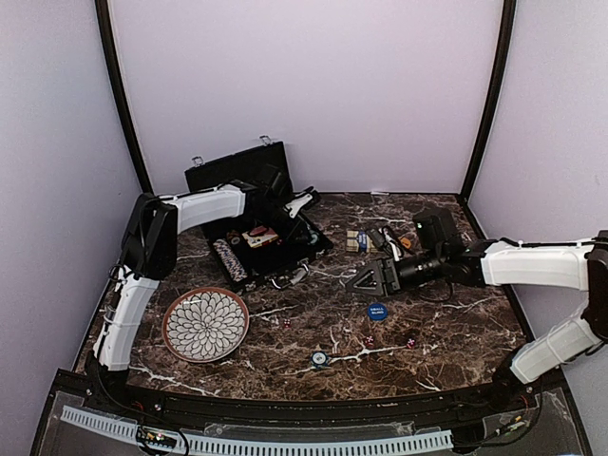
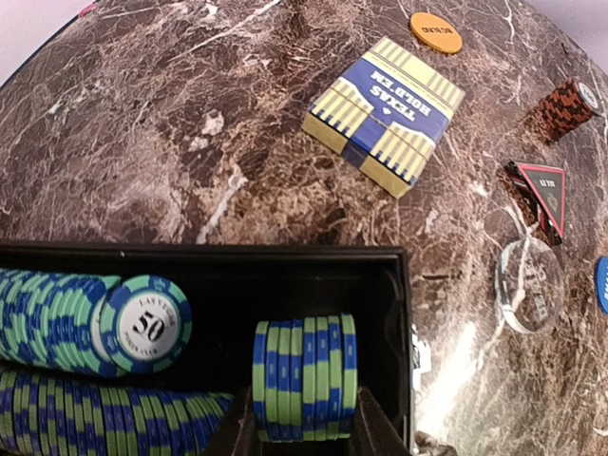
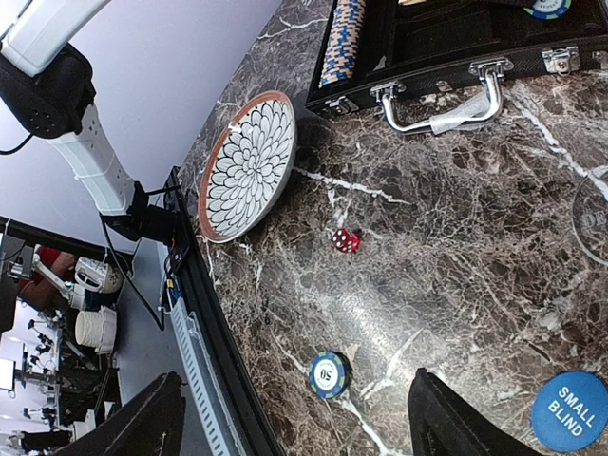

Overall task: Pack up texas hold em set
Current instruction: Place the pile of poker chips in the slot.

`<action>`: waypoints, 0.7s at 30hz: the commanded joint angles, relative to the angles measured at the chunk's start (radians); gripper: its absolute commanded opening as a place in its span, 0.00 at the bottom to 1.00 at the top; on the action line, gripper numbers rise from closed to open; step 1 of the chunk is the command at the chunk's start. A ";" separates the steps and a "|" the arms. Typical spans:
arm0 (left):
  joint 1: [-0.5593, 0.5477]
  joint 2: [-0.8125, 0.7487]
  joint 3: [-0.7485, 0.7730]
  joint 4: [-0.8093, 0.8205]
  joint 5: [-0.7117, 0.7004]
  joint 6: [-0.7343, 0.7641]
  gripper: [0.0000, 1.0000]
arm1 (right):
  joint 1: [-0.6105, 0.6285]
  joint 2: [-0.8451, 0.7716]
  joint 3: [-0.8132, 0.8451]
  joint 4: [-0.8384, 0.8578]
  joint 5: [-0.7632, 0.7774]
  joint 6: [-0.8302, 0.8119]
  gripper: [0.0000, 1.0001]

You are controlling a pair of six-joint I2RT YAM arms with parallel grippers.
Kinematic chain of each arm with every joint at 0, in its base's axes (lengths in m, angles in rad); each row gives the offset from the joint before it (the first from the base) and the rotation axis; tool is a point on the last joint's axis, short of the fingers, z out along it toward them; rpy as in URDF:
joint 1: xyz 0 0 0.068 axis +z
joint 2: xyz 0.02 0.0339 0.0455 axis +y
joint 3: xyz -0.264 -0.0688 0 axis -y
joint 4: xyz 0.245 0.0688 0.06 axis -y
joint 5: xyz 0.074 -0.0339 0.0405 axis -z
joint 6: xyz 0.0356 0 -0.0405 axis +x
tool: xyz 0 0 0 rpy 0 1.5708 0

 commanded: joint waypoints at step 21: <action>0.033 -0.142 -0.133 -0.022 -0.118 0.008 0.00 | -0.005 0.019 -0.016 0.055 -0.019 0.008 0.83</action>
